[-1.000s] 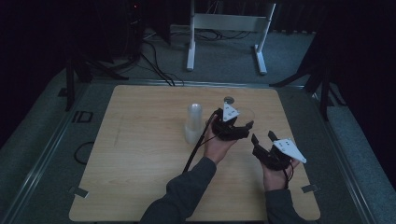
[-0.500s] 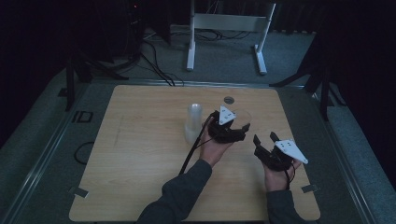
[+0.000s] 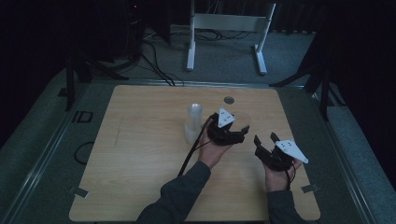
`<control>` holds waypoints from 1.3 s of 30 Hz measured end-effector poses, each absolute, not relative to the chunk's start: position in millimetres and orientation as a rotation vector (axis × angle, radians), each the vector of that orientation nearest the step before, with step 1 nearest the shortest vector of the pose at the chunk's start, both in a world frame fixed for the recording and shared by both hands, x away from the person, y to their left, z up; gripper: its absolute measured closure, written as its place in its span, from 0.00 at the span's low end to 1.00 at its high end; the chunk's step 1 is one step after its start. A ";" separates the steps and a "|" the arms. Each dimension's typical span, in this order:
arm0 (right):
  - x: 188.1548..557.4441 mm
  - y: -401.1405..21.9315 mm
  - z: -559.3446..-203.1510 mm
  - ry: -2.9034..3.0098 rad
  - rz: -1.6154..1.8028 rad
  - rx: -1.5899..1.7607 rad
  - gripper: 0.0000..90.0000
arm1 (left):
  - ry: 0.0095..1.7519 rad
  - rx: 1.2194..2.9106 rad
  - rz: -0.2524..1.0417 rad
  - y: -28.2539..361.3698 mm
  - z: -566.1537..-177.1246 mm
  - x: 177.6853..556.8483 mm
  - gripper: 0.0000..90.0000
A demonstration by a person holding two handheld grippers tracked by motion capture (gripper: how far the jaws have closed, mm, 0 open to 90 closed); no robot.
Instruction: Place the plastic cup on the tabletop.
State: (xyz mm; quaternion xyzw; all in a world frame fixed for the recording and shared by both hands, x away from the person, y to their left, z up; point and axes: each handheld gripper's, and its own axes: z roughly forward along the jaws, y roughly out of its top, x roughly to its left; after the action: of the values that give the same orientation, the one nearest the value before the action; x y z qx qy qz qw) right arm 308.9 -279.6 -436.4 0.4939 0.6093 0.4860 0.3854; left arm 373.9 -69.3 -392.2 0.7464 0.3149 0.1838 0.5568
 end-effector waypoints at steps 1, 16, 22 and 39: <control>309.0 -279.8 -436.7 1.553 1.236 1.258 0.37 | 0.744 1.759 0.433 -68.7 -392.5 373.5 0.34; 310.6 -279.4 -438.2 1.560 1.231 1.261 0.37 | 0.735 1.765 0.447 -64.2 -397.3 368.4 0.34; 310.7 -279.6 -437.4 1.557 1.233 1.261 0.37 | 0.738 1.767 0.439 -61.4 -401.8 367.7 0.34; 311.1 -279.1 -438.8 1.567 1.227 1.265 0.37 | 0.738 1.761 0.435 -55.0 -413.1 363.4 0.34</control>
State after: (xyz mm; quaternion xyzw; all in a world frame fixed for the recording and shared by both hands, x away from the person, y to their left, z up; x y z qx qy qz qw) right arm 311.1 -279.1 -438.8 0.4958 0.6140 0.4810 0.3818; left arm 363.4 -55.0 -413.1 0.7465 0.3128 0.1843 0.5577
